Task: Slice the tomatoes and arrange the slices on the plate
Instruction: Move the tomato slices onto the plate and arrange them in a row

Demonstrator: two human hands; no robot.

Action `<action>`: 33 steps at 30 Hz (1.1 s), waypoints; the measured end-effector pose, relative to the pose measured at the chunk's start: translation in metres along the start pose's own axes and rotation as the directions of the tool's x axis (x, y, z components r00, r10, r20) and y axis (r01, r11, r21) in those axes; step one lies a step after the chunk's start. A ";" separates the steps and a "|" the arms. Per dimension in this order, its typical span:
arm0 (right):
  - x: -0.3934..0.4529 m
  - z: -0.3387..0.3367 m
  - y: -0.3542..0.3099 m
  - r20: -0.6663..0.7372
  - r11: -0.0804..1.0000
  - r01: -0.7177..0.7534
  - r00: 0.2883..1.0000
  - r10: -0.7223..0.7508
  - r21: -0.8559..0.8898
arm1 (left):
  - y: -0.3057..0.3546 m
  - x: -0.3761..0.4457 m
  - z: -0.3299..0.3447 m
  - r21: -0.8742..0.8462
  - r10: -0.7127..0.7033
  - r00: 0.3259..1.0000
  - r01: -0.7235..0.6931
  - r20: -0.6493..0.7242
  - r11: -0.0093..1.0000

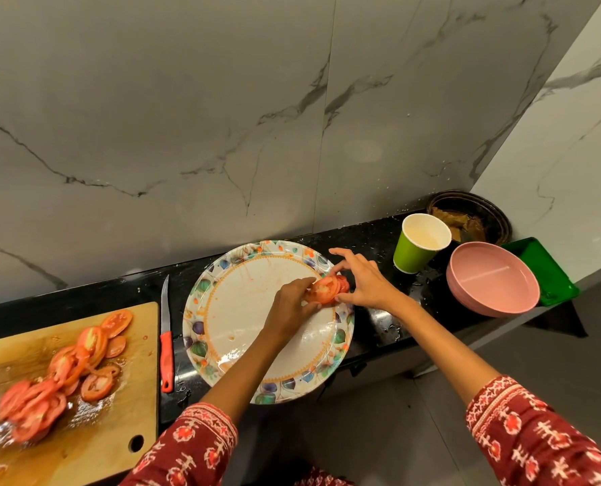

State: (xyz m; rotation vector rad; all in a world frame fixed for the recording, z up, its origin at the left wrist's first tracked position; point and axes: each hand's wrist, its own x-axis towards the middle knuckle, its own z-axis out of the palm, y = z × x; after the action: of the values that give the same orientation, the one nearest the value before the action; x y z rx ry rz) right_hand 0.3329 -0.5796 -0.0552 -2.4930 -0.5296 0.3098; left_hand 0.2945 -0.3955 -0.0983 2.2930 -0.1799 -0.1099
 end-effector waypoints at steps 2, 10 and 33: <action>0.000 0.000 -0.001 0.002 1.000 -0.009 1.000 0.009 -0.006 | 0.000 -0.001 0.000 -0.004 0.015 1.000 -0.015 -0.015 1.000; -0.002 0.001 -0.007 -0.018 0.985 0.014 1.000 -0.018 -0.170 | 0.002 -0.002 -0.004 0.018 0.058 0.998 -0.058 0.004 0.998; 0.015 0.152 -0.206 -0.119 0.970 0.239 0.965 -0.232 0.045 | -0.123 -0.207 -0.174 0.120 -0.158 0.812 0.269 -0.562 0.956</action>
State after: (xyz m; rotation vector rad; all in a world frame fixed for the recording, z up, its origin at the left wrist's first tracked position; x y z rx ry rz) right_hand 0.2344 -0.3434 -0.0626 -2.3437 -0.7504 0.0897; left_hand 0.1262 -0.1526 -0.0703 2.4303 0.3868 0.4723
